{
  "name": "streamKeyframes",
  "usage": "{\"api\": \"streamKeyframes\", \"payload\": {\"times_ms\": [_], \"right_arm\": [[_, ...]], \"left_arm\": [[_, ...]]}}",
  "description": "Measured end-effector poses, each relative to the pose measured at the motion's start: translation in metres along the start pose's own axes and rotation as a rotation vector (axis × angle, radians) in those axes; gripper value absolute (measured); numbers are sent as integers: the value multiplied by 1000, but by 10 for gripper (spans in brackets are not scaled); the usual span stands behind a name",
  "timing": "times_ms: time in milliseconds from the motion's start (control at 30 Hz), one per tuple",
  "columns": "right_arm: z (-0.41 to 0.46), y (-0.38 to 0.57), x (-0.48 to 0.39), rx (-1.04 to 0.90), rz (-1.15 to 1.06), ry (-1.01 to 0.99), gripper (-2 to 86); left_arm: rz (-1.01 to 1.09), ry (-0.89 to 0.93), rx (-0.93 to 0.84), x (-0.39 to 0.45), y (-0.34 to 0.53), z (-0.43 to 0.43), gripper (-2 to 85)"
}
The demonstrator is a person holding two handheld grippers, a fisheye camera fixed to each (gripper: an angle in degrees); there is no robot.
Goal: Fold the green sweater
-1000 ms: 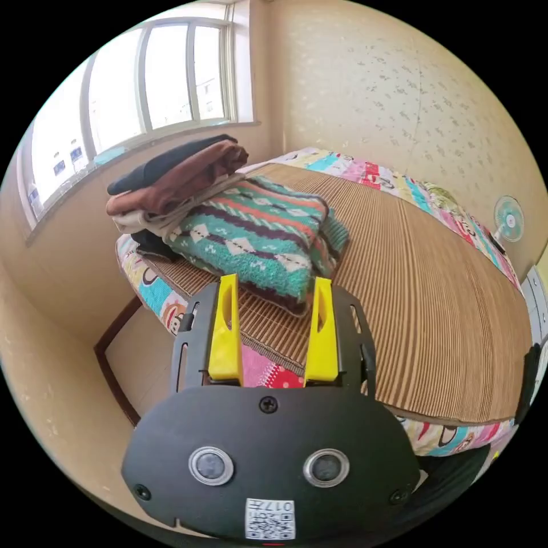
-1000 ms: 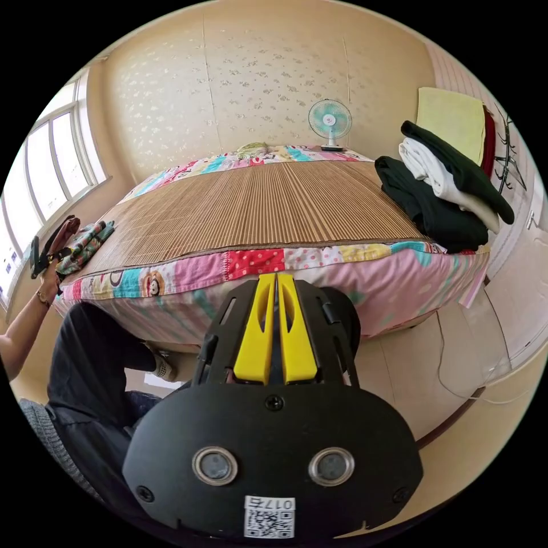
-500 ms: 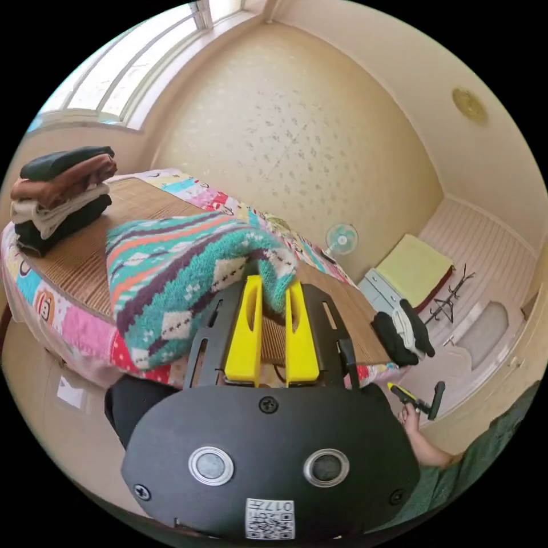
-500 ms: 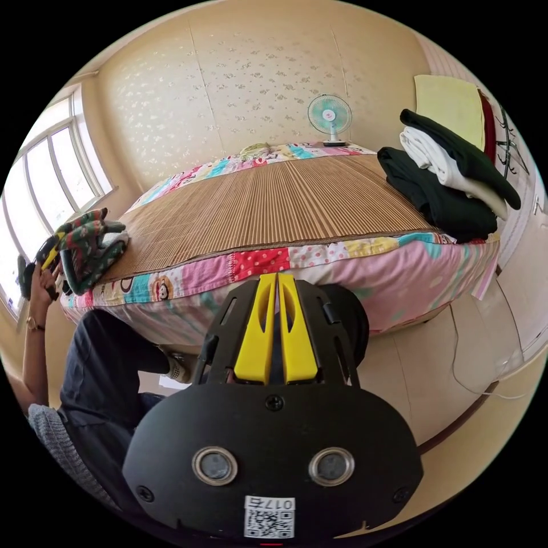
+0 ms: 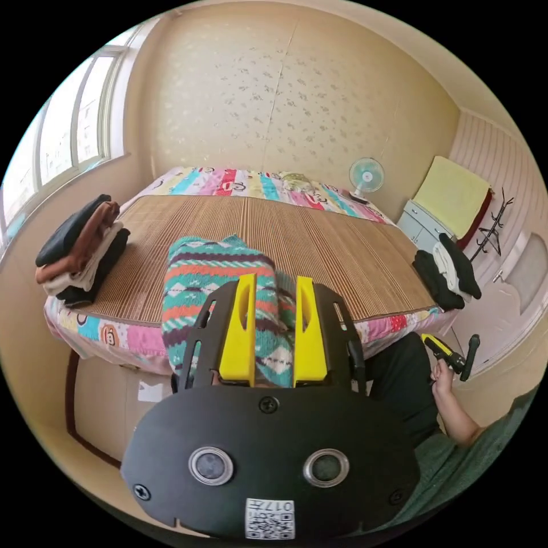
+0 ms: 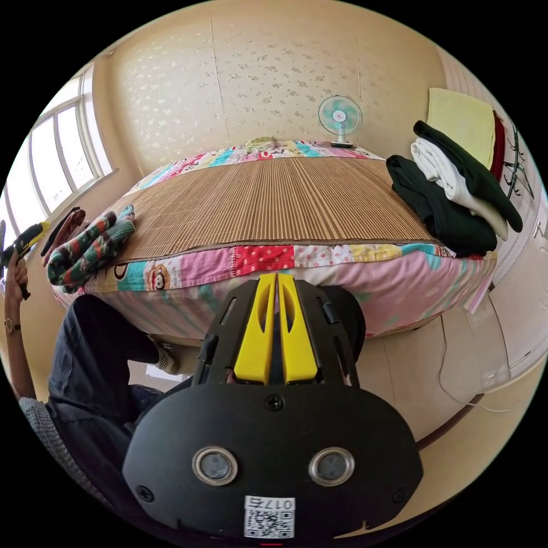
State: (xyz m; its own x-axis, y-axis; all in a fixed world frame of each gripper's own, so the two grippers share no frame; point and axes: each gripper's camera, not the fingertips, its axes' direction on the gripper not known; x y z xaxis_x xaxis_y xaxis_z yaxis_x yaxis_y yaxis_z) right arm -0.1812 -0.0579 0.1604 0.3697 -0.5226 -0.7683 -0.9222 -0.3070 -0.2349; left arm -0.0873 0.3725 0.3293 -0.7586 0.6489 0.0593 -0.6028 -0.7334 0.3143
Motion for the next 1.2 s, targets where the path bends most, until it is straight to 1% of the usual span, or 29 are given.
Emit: {"api": "streamKeyframes", "payload": {"times_ms": [33,100,133,167,200,233,267,333,400,433,500,533,567,600,633,667,700,733,767,800,867,900,933,967,1000,1033,1100,1133,1200], "right_arm": [[1,0,2,0,4,-1,5],[3,0,10,4,20,-3,5],[4,0,12,7,24,-3,5],[4,1,17,13,32,-6,5],[5,1,22,15,39,-13,5],[6,1,25,14,44,-17,5],[8,0,31,10,51,-28,5],[12,0,41,0,61,-47,5],[17,0,54,-11,75,-66,5],[18,0,57,-13,81,-71,5],[21,0,70,-16,94,-87,6],[21,-1,72,-17,91,-88,6],[21,-2,75,-22,82,-86,7],[21,-4,78,-31,78,-85,9],[20,-6,79,-34,79,-90,10],[17,-8,80,-27,82,-135,13],[13,-12,81,-7,86,-220,18],[11,-14,80,8,86,-269,21],[7,-19,77,35,82,-360,27],[6,-27,71,48,67,-437,35],[4,-44,56,48,14,-534,50],[2,-56,46,55,-26,-602,67],[0,-62,41,62,-44,-644,75],[-4,-74,32,79,-83,-745,93],[-8,-87,22,92,-124,-859,115],[-9,-93,17,95,-147,-916,129],[-8,-119,-8,91,-261,-1111,173],[-6,-124,-16,83,-290,-1141,177],[13,-139,-58,11,-459,-1183,188]], "left_arm": [[22,28,-20,3,-23,15,124],[19,-60,-55,6,-51,51,136],[-17,-154,-75,3,-63,83,143],[-41,-183,-168,-2,-70,124,152],[-52,-173,-253,-5,-72,148,156],[-67,-135,-391,-12,-68,191,160],[-94,-200,-306,-14,-55,202,154],[-112,-219,-128,-10,-31,196,133],[-156,-209,-40,-7,-13,190,109],[-179,-170,9,-9,-5,185,84],[-153,-47,24,-21,-5,177,71],[-136,62,58,-34,-6,165,68],[-134,158,170,-47,-1,143,66],[-119,200,251,-51,4,131,65],[-100,253,408,-58,13,104,64],[-85,317,501,-66,17,85,64],[-72,354,526,-69,17,78,64],[-25,415,560,-72,16,66,64],[45,453,584,-69,15,56,64],[87,472,594,-66,14,52,64],[268,583,599,-52,10,45,65],[316,615,592,-47,9,45,66],[413,666,572,-37,5,46,68],[500,696,545,-24,1,49,70],[534,709,526,-18,-1,52,70],[583,734,473,-7,-6,62,72],[650,744,378,9,-13,82,73],[703,733,310,21,-16,95,73],[780,719,216,37,-18,112,72]]}}
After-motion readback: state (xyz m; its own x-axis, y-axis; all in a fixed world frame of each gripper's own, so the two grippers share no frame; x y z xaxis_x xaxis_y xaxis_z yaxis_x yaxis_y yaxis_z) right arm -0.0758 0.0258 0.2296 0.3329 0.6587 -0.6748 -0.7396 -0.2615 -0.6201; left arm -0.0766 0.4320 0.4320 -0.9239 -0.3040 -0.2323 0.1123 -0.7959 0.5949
